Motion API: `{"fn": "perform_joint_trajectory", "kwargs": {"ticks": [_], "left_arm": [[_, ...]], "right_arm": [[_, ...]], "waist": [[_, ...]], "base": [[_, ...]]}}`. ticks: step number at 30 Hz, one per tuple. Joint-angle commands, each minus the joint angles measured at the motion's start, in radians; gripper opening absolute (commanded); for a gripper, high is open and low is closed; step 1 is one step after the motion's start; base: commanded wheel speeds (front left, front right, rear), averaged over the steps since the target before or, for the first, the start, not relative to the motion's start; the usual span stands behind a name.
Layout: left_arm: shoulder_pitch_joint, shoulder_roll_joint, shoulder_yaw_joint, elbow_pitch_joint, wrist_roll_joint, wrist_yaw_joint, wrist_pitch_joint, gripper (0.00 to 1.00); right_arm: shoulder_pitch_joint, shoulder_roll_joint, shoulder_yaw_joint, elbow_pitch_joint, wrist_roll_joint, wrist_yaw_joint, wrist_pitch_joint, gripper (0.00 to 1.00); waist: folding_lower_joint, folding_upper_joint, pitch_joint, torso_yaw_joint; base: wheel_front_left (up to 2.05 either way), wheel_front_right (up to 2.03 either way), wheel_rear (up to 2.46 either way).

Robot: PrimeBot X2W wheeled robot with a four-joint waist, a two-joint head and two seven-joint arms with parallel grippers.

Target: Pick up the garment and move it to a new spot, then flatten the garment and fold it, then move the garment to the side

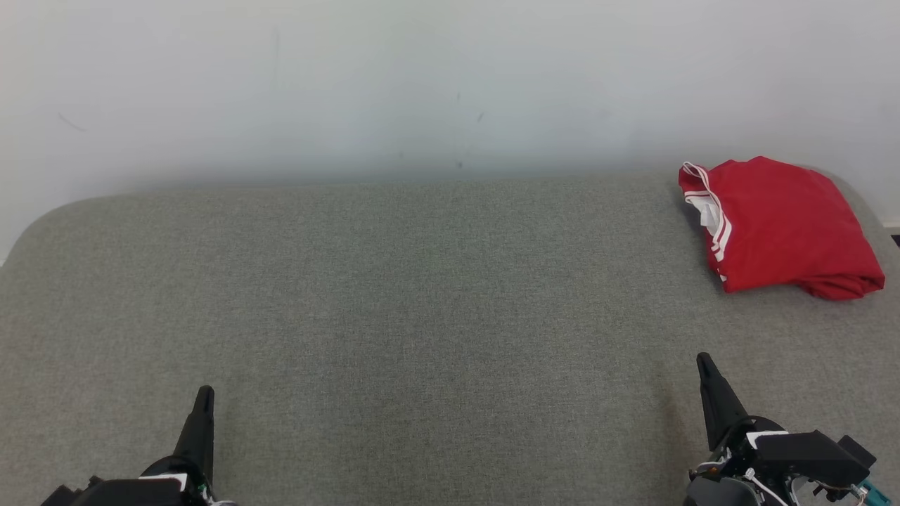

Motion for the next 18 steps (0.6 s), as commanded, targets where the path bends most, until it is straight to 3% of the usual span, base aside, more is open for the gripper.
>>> {"fn": "perform_joint_trajectory", "kwargs": {"ticks": [1,18], "left_arm": [[-0.010,-0.001,0.003,0.000,-0.005,-0.004,0.000,0.00],[-0.010,-0.001,0.003,0.000,-0.005,-0.004,0.000,0.00]], "right_arm": [[-0.006,0.002,0.000,-0.002,0.002,-0.002,0.003,0.00],[-0.006,0.002,0.000,-0.002,0.002,-0.002,0.003,0.00]], "waist": [[0.0000,0.0000,0.000,0.000],[0.0000,0.0000,0.000,0.000]], "base": [[0.00,0.00,0.00],[0.00,0.00,0.00]]}}
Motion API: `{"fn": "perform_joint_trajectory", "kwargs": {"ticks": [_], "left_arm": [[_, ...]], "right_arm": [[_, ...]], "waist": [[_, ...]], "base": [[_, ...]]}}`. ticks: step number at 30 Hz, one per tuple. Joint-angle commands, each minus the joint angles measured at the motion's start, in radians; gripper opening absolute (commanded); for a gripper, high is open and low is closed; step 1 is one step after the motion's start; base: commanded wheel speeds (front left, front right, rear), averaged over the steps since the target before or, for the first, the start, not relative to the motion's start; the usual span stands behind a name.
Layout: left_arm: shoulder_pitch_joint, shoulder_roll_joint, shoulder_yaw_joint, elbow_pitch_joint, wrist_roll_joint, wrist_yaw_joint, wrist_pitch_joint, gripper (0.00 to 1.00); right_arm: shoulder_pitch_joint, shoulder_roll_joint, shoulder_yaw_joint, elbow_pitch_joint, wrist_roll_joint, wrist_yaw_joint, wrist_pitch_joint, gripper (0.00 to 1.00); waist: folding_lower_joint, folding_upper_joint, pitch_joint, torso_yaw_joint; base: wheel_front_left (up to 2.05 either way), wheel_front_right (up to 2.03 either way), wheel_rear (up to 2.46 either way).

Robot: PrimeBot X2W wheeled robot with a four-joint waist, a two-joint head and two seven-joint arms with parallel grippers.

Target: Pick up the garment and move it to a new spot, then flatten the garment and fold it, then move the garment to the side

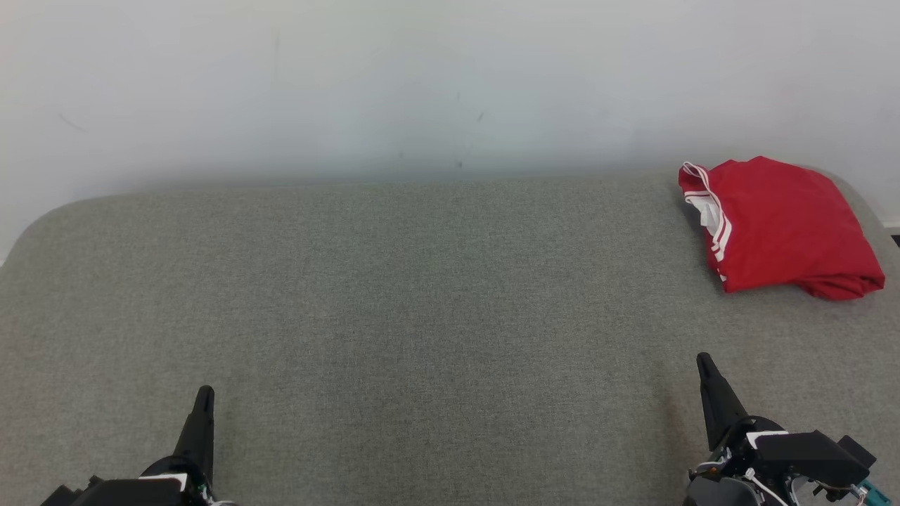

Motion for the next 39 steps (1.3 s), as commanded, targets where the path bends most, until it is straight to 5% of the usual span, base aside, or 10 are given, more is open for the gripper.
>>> {"fn": "perform_joint_trajectory", "kwargs": {"ticks": [1,39], "left_arm": [[-0.010,-0.001,0.003,0.000,-0.005,-0.004,0.000,0.00],[-0.010,-0.001,0.003,0.000,-0.005,-0.004,0.000,0.00]], "right_arm": [[-0.006,0.002,0.000,-0.002,0.002,-0.002,0.002,0.00],[-0.006,0.002,0.000,-0.002,0.002,-0.002,0.002,0.00]], "waist": [[0.0000,0.0000,0.000,0.000],[0.0000,0.0000,0.000,0.000]], "base": [[0.00,0.00,0.00],[0.00,0.00,0.00]]}}
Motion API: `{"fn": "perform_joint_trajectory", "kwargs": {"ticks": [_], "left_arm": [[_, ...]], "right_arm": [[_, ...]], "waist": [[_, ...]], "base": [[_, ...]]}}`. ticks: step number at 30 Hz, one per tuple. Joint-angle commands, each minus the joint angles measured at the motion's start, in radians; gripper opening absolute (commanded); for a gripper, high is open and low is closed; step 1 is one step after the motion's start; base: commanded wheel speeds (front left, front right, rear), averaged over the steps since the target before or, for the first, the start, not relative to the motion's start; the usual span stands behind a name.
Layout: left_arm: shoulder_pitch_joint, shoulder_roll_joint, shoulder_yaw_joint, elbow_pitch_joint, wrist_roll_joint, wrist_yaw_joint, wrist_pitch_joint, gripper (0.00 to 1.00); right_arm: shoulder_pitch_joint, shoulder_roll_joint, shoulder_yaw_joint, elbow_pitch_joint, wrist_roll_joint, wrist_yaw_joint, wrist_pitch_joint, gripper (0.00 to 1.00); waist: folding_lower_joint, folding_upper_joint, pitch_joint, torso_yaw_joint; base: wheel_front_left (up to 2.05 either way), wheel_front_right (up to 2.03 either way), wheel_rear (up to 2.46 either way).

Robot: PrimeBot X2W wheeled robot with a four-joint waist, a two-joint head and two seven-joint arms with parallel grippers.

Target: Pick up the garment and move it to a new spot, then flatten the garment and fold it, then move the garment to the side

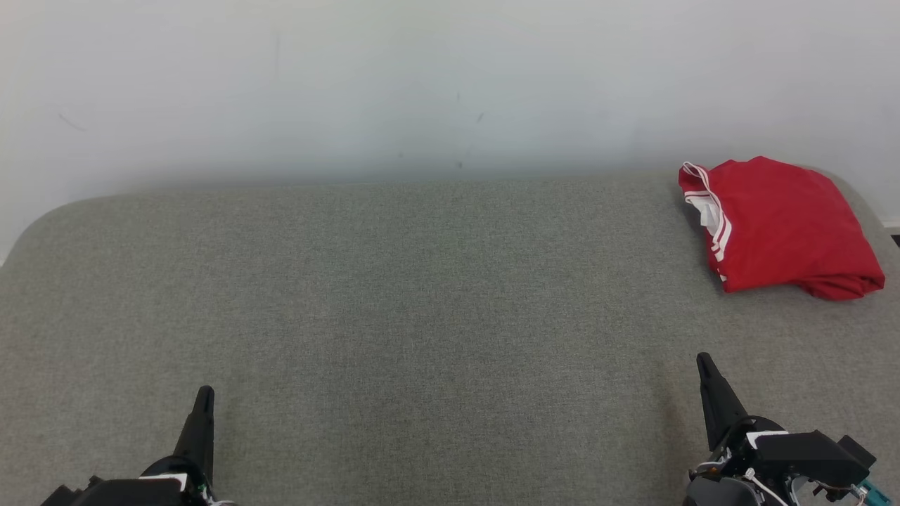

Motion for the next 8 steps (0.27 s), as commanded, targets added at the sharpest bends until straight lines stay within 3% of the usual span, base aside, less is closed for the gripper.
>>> {"fn": "perform_joint_trajectory", "kwargs": {"ticks": [1,8], "left_arm": [[-0.010,-0.001,0.003,0.001,-0.005,-0.004,0.000,0.00],[-0.010,-0.001,0.003,0.001,-0.005,-0.004,0.000,0.00]], "right_arm": [[-0.006,0.002,0.000,-0.002,0.002,-0.002,0.003,0.00],[-0.006,0.002,0.000,-0.002,0.002,-0.002,0.003,0.00]], "waist": [[0.0000,0.0000,0.000,0.000],[0.0000,0.0000,0.000,0.000]], "base": [[0.00,0.00,0.00],[0.00,0.00,0.00]]}}
